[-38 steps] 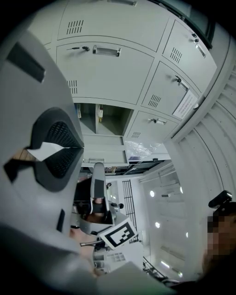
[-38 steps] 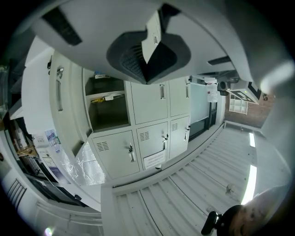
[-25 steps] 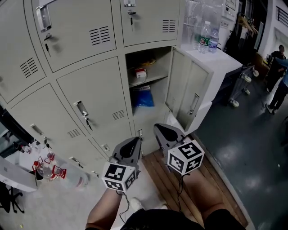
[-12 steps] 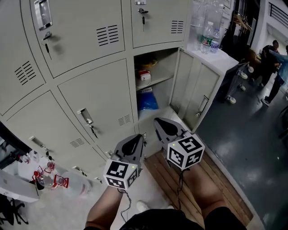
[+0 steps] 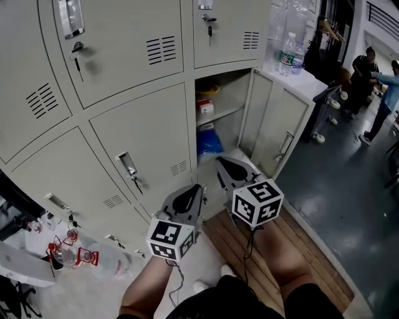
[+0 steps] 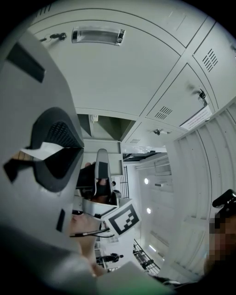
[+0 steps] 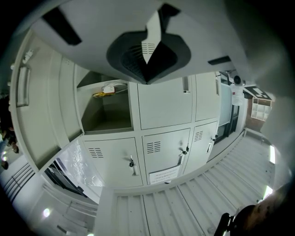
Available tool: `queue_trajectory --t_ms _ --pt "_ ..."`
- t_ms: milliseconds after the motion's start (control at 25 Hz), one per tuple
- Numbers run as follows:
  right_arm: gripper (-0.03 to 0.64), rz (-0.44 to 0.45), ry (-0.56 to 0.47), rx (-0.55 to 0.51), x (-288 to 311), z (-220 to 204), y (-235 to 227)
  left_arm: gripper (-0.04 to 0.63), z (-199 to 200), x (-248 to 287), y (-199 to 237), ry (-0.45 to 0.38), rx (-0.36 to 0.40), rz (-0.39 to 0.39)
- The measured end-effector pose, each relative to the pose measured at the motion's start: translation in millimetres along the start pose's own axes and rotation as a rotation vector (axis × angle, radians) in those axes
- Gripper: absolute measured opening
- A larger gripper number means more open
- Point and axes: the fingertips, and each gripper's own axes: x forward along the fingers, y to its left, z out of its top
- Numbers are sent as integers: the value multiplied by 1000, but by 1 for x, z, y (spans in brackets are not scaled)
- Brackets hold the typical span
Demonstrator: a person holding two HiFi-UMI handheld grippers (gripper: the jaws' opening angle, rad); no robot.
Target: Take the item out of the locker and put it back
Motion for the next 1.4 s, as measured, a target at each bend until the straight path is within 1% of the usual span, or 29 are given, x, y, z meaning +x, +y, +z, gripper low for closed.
queue_trajectory --t_ms 320,640,720,800,1000,1080,1160,1400 --pt "0 -15 0 -4 13 12 -11 6 6 2 -1 -8 7 -3" --pt "2 -3 6 2 38 17 -42 6 10 30 7 -6 14 13" --pt "43 4 14 -3 46 16 -53 6 11 41 9 -5 13 18" --pt "49 3 21 -11 55 16 -65 6 11 52 10 -3 11 20" --pt "97 1 47 -31 83 16 -95 6 10 81 15 -1 6 30" --pt "129 2 66 -47 97 15 -106 6 10 91 19 -1 5 34" --pt "135 0 84 -65 110 14 -117 6 10 101 22 0 4 39" --pt "195 -7 160 -98 154 7 -146 6 8 127 32 6 2 55"
